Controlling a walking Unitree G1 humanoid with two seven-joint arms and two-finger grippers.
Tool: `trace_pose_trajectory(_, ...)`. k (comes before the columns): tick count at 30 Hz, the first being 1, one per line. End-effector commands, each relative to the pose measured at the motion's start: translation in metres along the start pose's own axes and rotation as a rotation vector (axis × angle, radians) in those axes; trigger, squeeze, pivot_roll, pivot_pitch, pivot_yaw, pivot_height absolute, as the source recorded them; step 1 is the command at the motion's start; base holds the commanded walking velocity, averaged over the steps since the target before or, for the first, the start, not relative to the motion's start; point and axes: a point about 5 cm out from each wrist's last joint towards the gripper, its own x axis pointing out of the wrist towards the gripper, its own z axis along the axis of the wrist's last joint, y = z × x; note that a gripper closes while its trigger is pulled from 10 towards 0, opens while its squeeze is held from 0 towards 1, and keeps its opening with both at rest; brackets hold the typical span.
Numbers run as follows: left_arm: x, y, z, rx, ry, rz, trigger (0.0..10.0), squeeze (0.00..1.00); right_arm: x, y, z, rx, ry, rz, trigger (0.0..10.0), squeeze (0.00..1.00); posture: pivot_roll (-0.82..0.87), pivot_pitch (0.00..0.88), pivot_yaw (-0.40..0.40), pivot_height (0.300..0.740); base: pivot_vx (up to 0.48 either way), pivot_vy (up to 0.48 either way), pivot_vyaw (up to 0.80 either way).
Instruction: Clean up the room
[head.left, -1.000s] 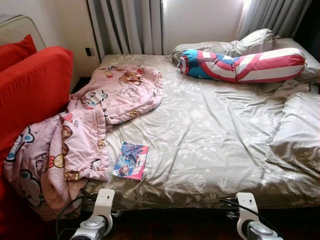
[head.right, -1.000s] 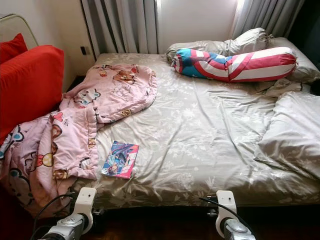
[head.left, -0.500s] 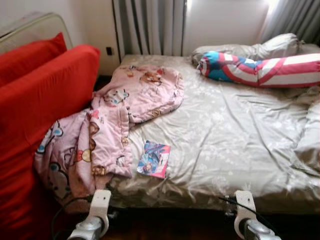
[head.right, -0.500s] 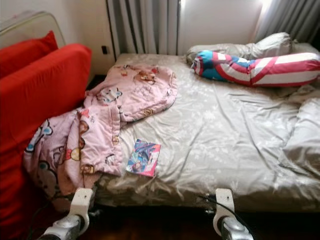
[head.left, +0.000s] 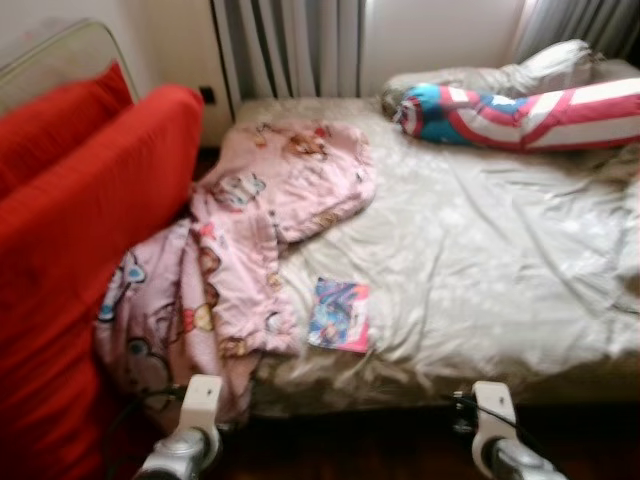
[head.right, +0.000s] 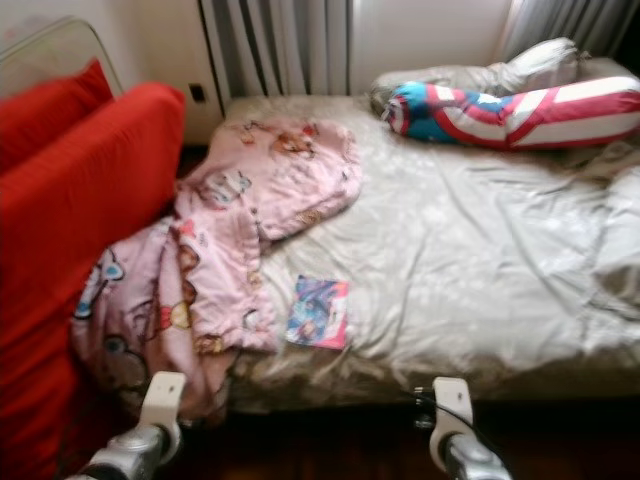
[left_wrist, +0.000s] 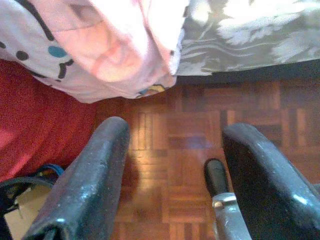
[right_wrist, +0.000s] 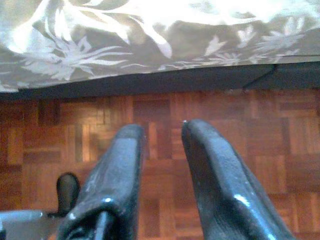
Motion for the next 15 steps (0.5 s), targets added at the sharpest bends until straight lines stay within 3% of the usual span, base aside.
trace_pose_trajectory(1,-0.0007,0.0017,-0.0048,-0.001,0.016,0.002,10.0,0.0,0.0002,0.0016,-0.0008,0.018,0.002,0.002,10.0,0.0,-0.05,0.0,-0.013,0.74,0.0,0.0,0.0)
trace_pose_trajectory(15,-0.0007,0.0009,-0.0035,-0.024,-0.002,-0.007,10.0,0.0,0.0003,0.0019,-0.0004,0.024,-0.001,0.004,10.0,0.0,-0.05,0.0,-0.013,0.74,0.0,0.0,0.0)
